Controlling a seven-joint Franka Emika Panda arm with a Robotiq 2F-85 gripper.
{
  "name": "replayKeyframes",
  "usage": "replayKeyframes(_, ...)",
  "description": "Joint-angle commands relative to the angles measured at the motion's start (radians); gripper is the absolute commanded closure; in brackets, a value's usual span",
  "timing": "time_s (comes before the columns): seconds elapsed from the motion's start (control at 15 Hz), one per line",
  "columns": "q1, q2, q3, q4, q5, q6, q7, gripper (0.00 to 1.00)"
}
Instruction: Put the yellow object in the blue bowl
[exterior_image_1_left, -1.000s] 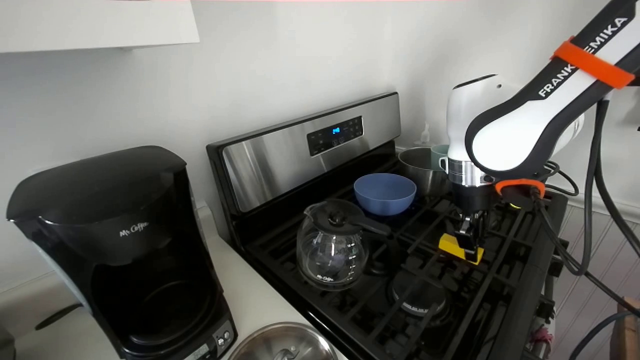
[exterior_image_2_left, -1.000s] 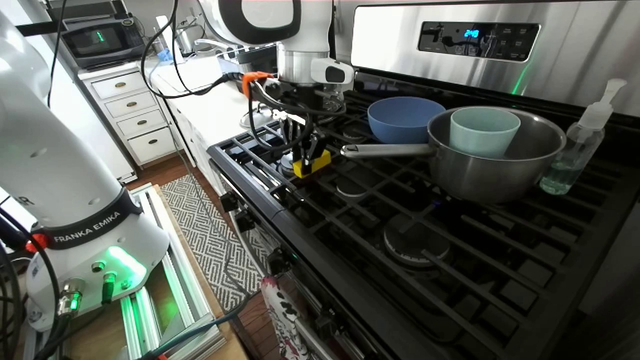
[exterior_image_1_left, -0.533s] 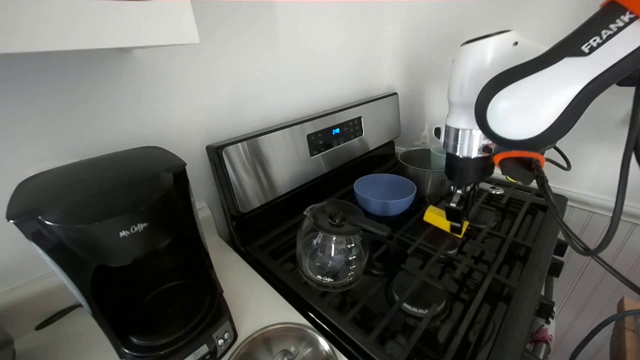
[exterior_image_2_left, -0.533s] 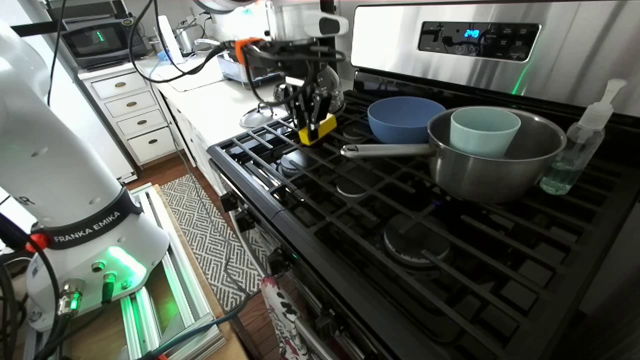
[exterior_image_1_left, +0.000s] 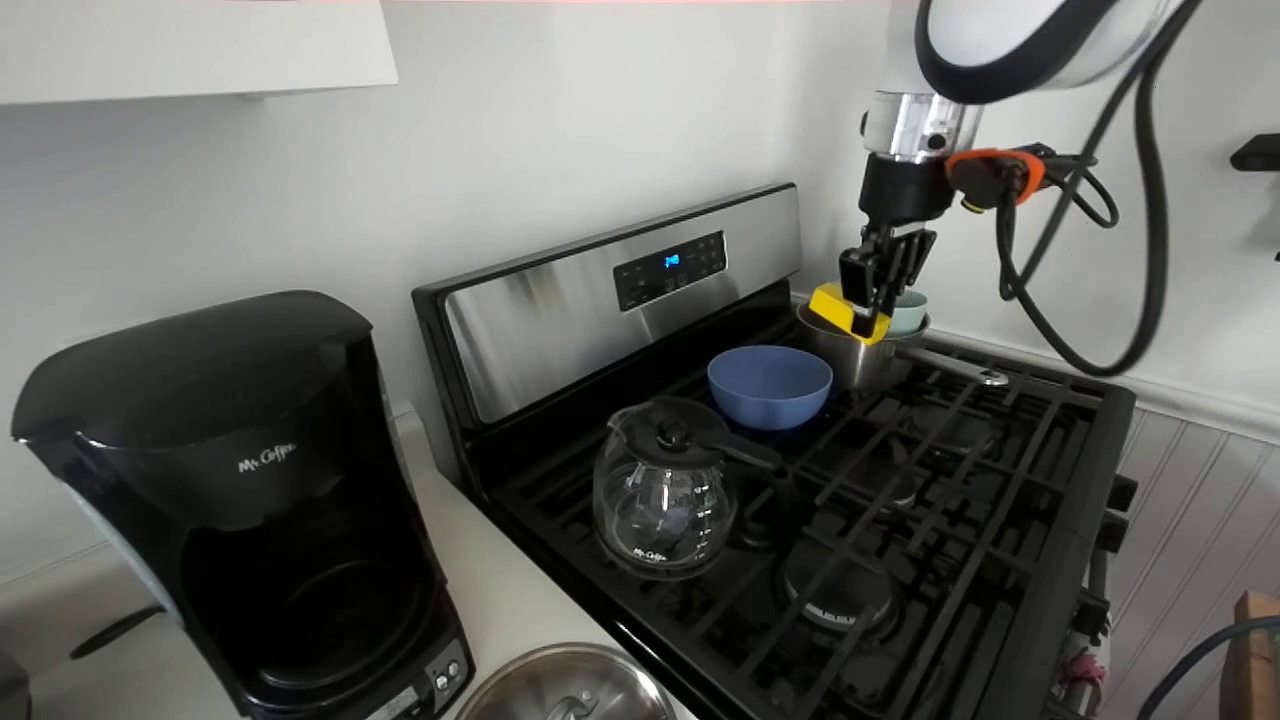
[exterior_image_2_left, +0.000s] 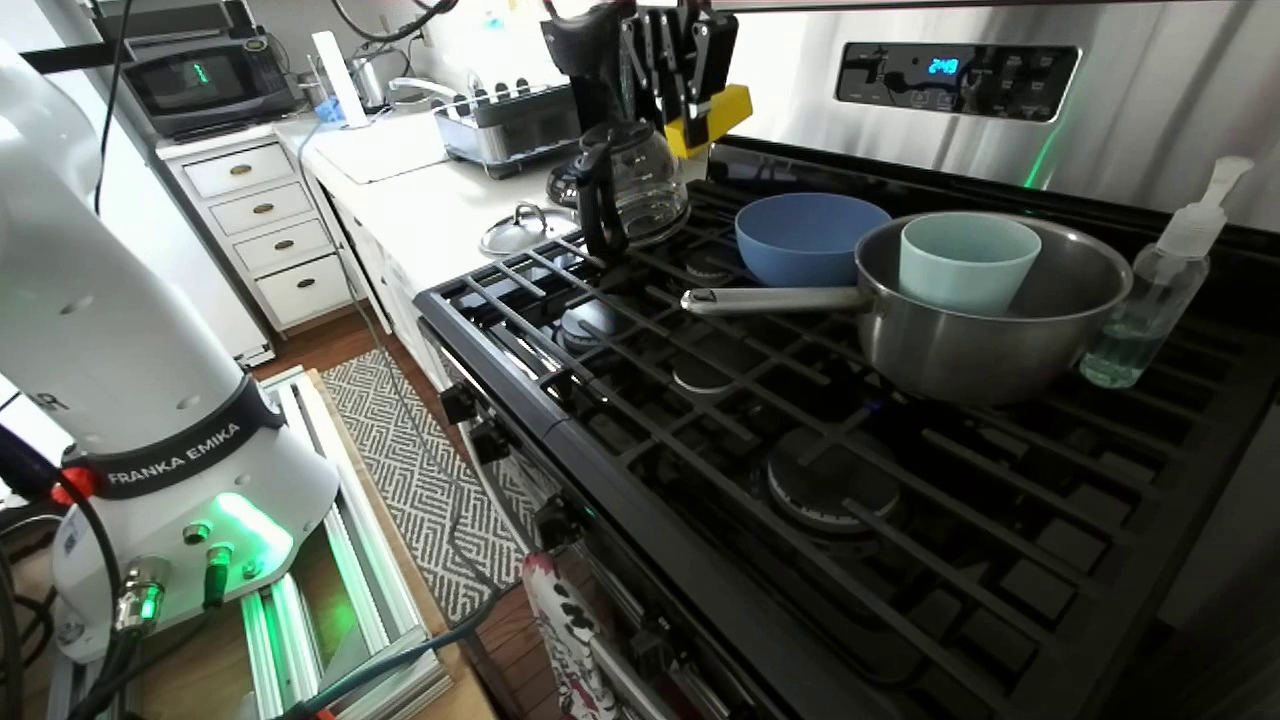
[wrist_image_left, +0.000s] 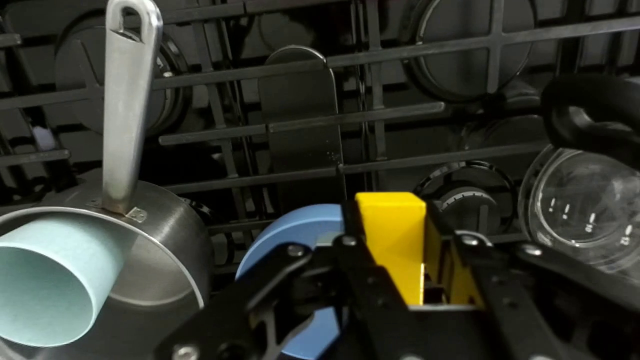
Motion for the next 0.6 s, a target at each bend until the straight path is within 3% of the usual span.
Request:
replayKeyframes(0.0, -0.002, 0.025, -0.002, 0.034, 0.015, -0.024, -0.003, 0.69)
replayKeyframes(0.07, -0.002, 0.047, -0.002, 0.056, 0.022, -0.034, -0.003, 0.69)
replayKeyframes(0.13, -0.002, 0.062, -0.002, 0.068, 0.023, -0.038, -0.003, 0.92)
replayKeyframes(0.53, -0.018, 0.191, -0.026, 0.188, 0.071, -0.079, 0.007, 0.92)
